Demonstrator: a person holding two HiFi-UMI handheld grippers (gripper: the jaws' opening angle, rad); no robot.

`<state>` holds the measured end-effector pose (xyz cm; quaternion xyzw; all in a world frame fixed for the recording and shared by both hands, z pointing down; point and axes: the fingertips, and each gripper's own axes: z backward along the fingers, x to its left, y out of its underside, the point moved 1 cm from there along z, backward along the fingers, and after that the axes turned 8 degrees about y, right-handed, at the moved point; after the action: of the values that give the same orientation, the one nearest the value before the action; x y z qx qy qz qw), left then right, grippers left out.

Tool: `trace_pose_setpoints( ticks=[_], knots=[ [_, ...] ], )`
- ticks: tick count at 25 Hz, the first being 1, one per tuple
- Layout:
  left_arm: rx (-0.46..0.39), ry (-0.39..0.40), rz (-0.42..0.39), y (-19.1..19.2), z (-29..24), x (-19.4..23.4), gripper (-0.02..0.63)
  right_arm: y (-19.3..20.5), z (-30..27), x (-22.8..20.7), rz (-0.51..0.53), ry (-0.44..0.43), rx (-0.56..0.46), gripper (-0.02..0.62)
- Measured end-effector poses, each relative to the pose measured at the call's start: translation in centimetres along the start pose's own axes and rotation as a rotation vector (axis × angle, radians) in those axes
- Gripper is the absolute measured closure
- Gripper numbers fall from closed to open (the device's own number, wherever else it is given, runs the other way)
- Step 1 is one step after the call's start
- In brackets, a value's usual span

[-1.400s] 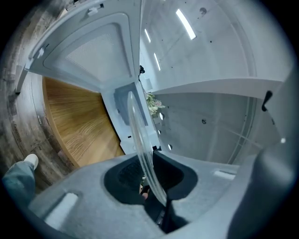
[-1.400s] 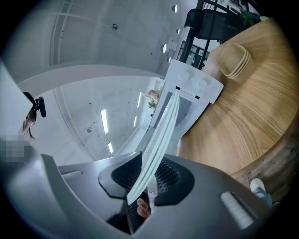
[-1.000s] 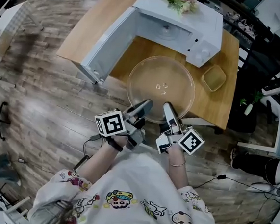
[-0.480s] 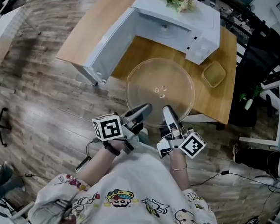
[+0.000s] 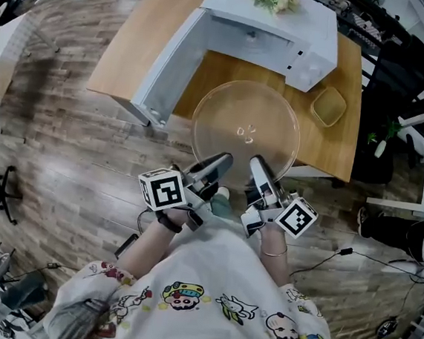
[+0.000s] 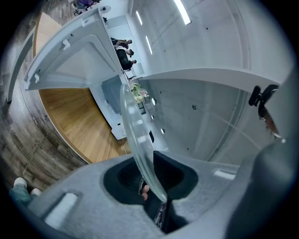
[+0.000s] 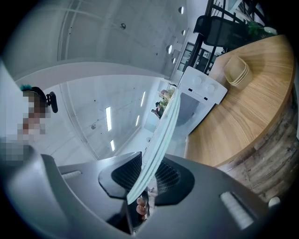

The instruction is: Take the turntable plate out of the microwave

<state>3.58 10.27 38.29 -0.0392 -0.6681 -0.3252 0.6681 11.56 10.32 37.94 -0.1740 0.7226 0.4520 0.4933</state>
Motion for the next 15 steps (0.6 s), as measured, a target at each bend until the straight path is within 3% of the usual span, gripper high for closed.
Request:
trace_pose_setpoints(
  ticks=[15],
  knots=[
    [0.01, 0.019, -0.019, -0.96, -0.57, 0.15, 0.546, -0.41, -0.76, 0.07, -0.014, -0.017, -0.003, 0.503]
  ],
)
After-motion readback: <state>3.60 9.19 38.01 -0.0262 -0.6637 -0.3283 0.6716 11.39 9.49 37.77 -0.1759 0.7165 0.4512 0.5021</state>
